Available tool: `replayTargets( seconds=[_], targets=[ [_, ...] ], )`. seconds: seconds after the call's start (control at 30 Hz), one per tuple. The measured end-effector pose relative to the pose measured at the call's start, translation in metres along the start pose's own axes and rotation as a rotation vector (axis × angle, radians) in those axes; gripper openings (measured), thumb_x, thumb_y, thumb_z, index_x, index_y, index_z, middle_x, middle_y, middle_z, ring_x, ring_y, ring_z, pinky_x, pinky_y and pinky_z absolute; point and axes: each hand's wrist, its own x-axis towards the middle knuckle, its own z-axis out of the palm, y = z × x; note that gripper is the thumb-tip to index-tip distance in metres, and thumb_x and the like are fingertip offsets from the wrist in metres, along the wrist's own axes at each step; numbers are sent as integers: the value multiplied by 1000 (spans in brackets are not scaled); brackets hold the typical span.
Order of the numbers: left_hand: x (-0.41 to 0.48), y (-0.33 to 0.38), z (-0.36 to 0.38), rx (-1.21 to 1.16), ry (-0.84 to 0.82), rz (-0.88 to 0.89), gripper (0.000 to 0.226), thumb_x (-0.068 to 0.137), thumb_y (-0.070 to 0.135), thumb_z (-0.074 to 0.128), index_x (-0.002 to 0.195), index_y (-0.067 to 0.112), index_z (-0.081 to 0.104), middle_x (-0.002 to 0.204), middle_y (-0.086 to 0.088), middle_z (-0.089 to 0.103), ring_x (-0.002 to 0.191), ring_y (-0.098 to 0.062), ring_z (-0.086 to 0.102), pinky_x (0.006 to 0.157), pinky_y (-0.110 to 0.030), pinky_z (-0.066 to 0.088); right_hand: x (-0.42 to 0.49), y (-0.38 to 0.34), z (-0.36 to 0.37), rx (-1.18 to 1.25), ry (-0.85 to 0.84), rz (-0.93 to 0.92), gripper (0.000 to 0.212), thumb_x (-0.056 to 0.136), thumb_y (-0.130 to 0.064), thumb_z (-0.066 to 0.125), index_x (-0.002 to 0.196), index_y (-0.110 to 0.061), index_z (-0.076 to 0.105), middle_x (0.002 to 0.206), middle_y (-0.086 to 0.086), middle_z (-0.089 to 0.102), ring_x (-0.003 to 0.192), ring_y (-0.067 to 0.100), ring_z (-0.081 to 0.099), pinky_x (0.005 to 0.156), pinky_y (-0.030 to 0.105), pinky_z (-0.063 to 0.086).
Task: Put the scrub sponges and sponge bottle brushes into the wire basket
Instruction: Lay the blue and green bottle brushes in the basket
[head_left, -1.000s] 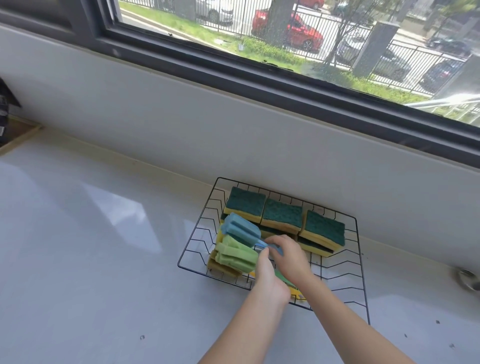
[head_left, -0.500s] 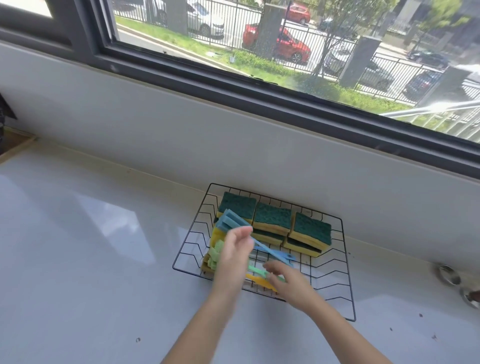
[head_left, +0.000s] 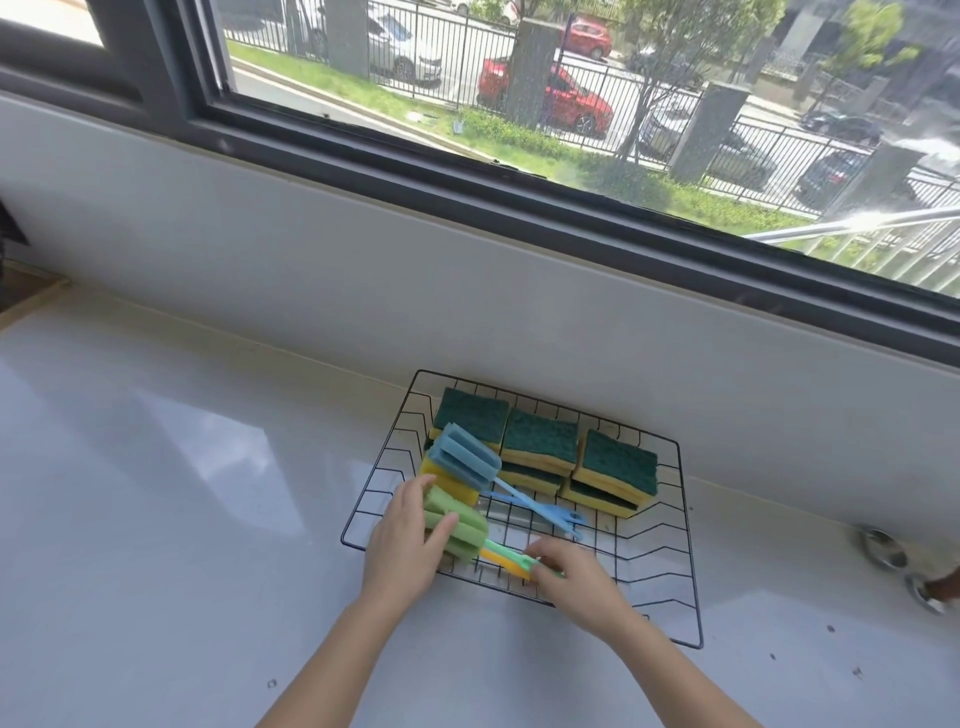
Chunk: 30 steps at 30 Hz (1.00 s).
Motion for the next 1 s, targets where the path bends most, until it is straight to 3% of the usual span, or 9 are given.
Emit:
replayTargets(
  seconds=[0.2, 0.37, 0.47, 0.63, 0.8, 1.0],
  targets=[
    [3, 1, 5, 20, 31, -62, 50, 90, 46, 46, 132, 22, 36, 131, 4, 53, 116, -16, 53, 95, -42, 47, 0, 2, 3, -3, 138, -46, 17, 91, -42, 44, 94, -37, 60, 89, -16, 65, 84, 2, 57, 75, 32, 52],
    [4, -1, 7, 38, 34, -66, 50, 90, 48, 44, 132, 23, 35, 131, 4, 55, 116, -17, 53, 96, -41, 45, 8, 3, 2, 80, 224, -21, 28, 97, -36, 39, 108, -26, 63, 105, -9, 60, 98, 7, 52, 79, 26, 41],
    [3, -2, 8, 38, 41, -66, 50, 89, 49, 43, 132, 24, 35, 131, 4, 55, 116, -16, 53, 97, -41, 45, 9, 4, 4, 35, 234, -2, 29, 97, -35, 40, 112, -24, 62, 110, -7, 56, 105, 11, 50, 87, 31, 42],
    [4, -2, 10, 5, 81, -73, 48, 90, 46, 46, 131, 22, 37, 131, 3, 53, 116, -17, 53, 93, -39, 44, 10, 8, 6, 34, 311, 8, 22, 96, -34, 41, 104, -23, 57, 112, -8, 47, 104, 8, 45, 85, 29, 38],
    [5, 0, 10, -108, 151, -119, 44, 91, 40, 48, 130, 22, 35, 132, 2, 50, 112, -18, 53, 78, -31, 41, 7, 4, 6, -32, 478, 7, 16, 96, -34, 39, 92, -26, 53, 96, -9, 53, 93, 13, 49, 75, 32, 42],
    [6, 1, 8, -147, 140, -135, 50, 88, 44, 51, 130, 25, 33, 127, 3, 47, 107, -16, 53, 79, -36, 47, 7, 3, 4, -74, 475, 40, 21, 96, -36, 37, 106, -26, 52, 108, -8, 52, 103, 15, 45, 85, 38, 42]
  ],
)
